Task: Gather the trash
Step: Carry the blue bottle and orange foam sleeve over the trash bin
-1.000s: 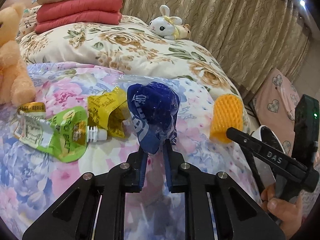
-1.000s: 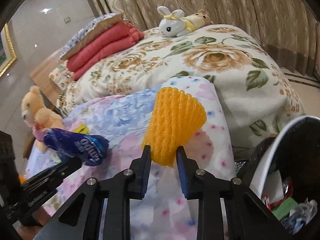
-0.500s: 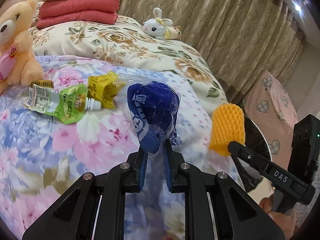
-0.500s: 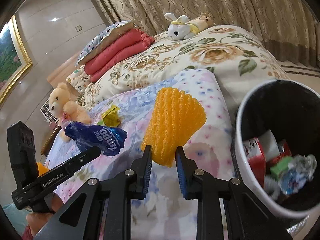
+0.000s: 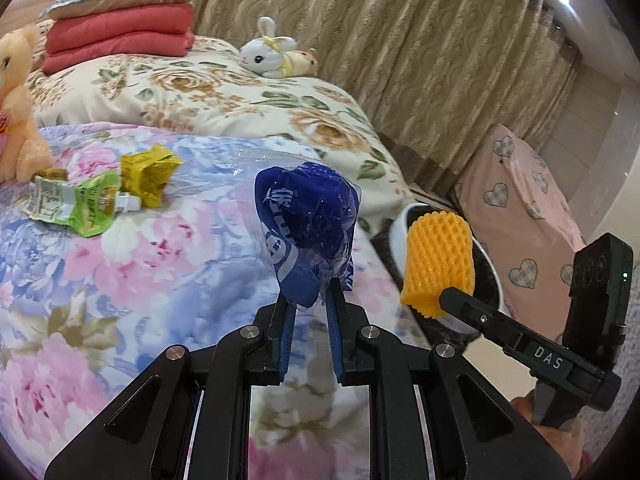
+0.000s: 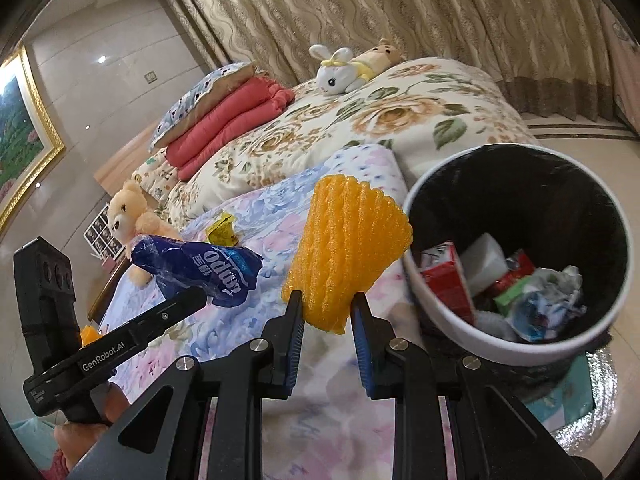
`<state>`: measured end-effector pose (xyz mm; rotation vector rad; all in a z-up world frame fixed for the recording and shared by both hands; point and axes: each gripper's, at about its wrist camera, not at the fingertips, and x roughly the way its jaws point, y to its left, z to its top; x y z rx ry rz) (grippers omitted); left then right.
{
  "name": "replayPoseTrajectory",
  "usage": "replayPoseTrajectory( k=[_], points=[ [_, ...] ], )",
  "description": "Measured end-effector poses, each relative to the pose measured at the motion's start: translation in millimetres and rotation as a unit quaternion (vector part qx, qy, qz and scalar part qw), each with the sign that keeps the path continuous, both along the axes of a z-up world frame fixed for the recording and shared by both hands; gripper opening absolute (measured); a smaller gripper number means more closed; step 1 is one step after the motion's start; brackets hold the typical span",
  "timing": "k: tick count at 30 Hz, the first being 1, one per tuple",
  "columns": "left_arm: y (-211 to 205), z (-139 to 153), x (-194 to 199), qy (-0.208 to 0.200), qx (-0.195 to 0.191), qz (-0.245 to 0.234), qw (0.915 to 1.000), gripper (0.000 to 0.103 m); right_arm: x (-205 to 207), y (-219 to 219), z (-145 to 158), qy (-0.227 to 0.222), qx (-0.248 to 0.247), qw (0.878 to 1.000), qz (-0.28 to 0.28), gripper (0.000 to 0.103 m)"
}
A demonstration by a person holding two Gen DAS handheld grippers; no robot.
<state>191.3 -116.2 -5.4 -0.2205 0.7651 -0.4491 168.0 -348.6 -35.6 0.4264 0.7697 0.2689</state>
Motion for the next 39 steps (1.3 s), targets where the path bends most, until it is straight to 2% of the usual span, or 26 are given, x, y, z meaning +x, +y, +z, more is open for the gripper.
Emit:
replayPoseTrajectory(
  k=[15,39],
  points=[
    [-55,11,-15,-0.011,0.003,-0.054,0.9984,0.014,-30,-55,6,-0.005,0.002,0.998,-0.058,0.024],
    [-114,12,-10,-0.009,0.018,-0.104,0.9944,0.014,-39,-103,-1,0.003,0.011,0.994,-0.107,0.024]
  ],
)
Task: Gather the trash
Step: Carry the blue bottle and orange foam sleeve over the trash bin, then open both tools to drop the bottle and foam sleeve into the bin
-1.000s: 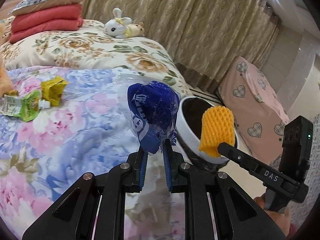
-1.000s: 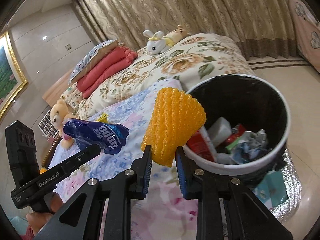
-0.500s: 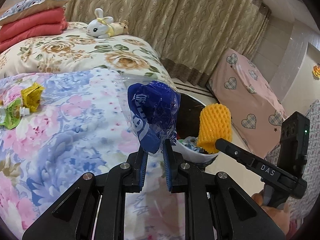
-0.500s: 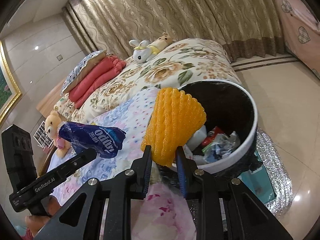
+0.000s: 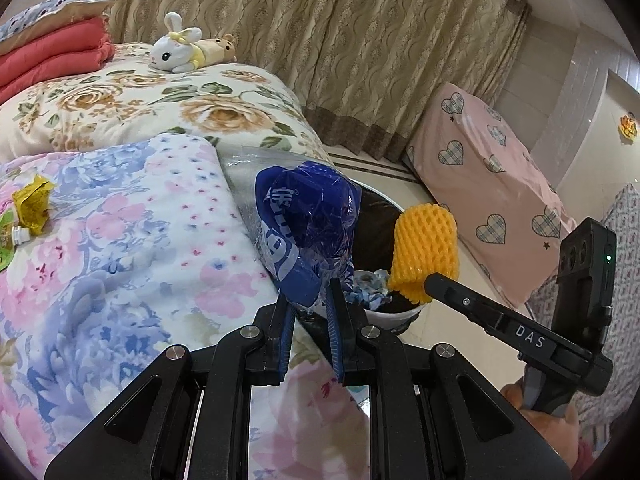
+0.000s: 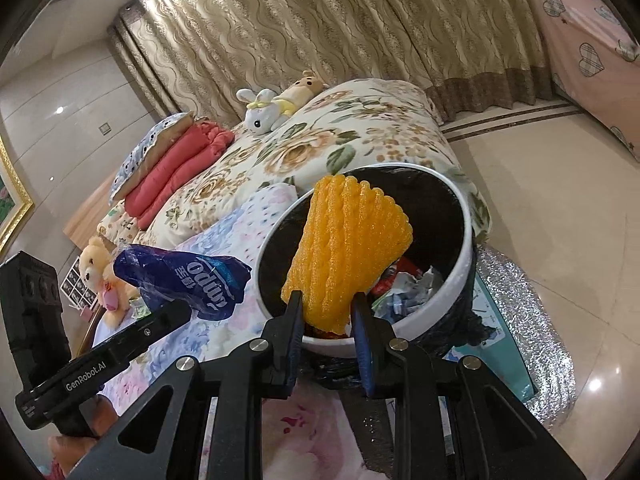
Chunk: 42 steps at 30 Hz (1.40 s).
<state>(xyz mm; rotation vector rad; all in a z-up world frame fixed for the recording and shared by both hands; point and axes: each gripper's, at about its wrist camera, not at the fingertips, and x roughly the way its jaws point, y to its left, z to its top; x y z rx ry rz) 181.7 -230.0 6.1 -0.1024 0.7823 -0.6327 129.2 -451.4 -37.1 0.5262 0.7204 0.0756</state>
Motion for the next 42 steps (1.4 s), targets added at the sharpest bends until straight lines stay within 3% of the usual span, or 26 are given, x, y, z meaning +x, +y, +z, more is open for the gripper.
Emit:
replayPoseTrajectory(
  k=[25,28,30,32,42],
  points=[
    [-40,-8,19,0.02,0.013,-0.026,0.9994,0.015,20,-20,-9,0.017,-0.008,1.0,-0.012,0.027],
    [-41,-10,21,0.025,0.015,-0.024,0.9993,0.022,21,-22,-12,0.023,-0.004,1.0,-0.016,0.028],
    [-41,-11,21,0.032,0.013,-0.024,0.9991,0.032,22,-24,-13,0.026,0.0,0.999,-0.018,0.033],
    [-39,-11,19,0.033,0.011,-0.021,0.9992,0.045,21,-26,-14,0.028,0.009,0.999,-0.02,0.053],
    [-18,-14,11,0.037,0.003,-0.005,0.9993,0.055,11,-22,-7,0.016,0.009,0.999,-0.028,0.07]
  ],
)
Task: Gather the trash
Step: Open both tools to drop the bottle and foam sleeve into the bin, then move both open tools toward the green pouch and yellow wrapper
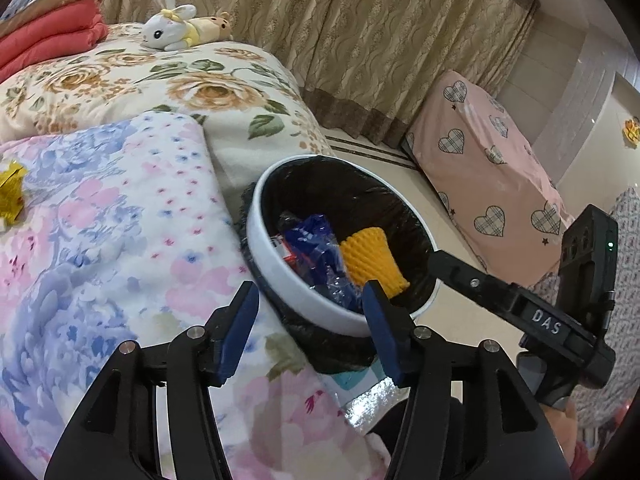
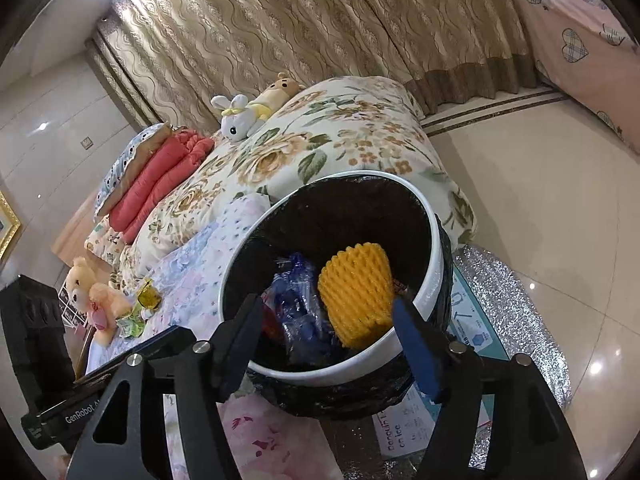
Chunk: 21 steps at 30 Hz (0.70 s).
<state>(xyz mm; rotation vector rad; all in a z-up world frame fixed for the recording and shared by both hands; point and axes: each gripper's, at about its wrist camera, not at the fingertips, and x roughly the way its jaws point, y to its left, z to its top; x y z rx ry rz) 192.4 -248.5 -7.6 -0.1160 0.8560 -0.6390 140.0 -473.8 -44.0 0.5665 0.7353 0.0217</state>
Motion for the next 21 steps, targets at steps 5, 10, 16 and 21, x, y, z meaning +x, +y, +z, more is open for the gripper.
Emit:
replayPoseTrajectory(
  k=[5,10,16,21],
  points=[
    [26,-3,-7,-0.001,0.0,0.025,0.9997,0.056,-3,15,6,-0.014,-0.004,1.0,0.015,0.075],
    [54,-7,-15,-0.007,0.006,0.05,0.9987,0.057,-6,38,9,-0.024,-0.006,0.999,0.034,0.08],
    [92,-15,-20,-0.001,0.005,0.085,0.9964,0.058,-4,65,9,-0.024,-0.001,0.998,0.061,0.084],
    [123,-20,-21,0.004,0.003,0.115,0.9933,0.058,0,92,7,-0.022,0.002,0.996,0.09,0.086]
  ],
)
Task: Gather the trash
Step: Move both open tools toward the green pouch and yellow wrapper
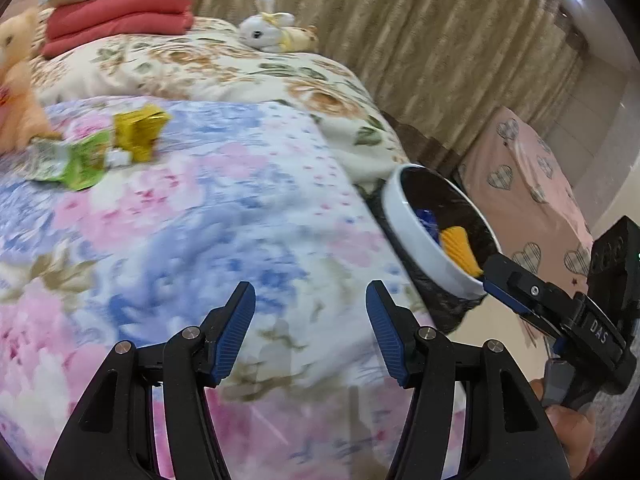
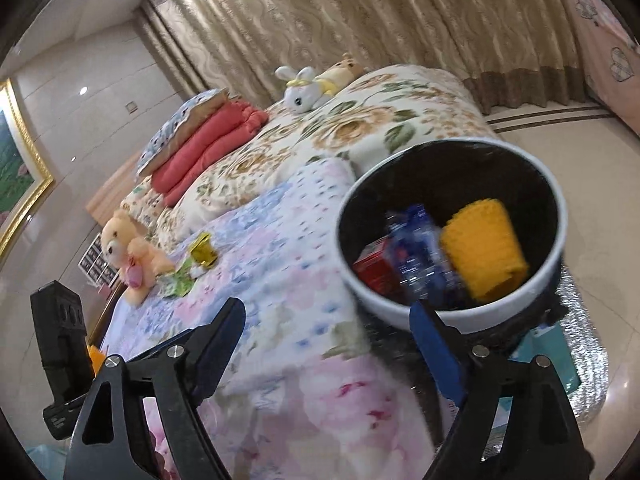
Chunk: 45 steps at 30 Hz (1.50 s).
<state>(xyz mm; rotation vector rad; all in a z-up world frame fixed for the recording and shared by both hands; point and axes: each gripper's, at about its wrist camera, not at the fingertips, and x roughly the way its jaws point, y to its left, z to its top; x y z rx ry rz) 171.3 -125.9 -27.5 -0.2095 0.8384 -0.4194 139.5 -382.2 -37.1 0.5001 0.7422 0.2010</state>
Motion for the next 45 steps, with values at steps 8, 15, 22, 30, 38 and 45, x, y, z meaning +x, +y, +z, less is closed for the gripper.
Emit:
replayPoseTrajectory(
  k=[8,15,22,30,38,45],
  points=[
    [44,-8,-2,0.009,-0.002,0.043,0.999,0.058,5,33,-4,0.008,0.005,0.999,0.031,0.089],
    [69,-13,-6,0.011,-0.001,0.066,0.9977,0.059,9,54,-7,0.014,0.005,0.999,0.05,0.092],
    [95,-19,-6,0.018,-0.002,0.092,0.9956,0.059,17,73,-10,0.019,0.01,0.997,0.068,0.094],
    [129,-22,2,0.025,-0.006,0.136,0.9904,0.068,33,98,-17,0.029,0.006,0.996,0.089,0.094],
    [157,-27,20,0.037,-0.011,0.168,0.985,0.069,52,119,-24,0.039,0.004,0.993,0.111,0.094],
    [171,-28,44,0.041,-0.017,0.187,0.9813,0.069,73,131,-25,0.038,0.004,0.992,0.123,0.094]
  ],
)
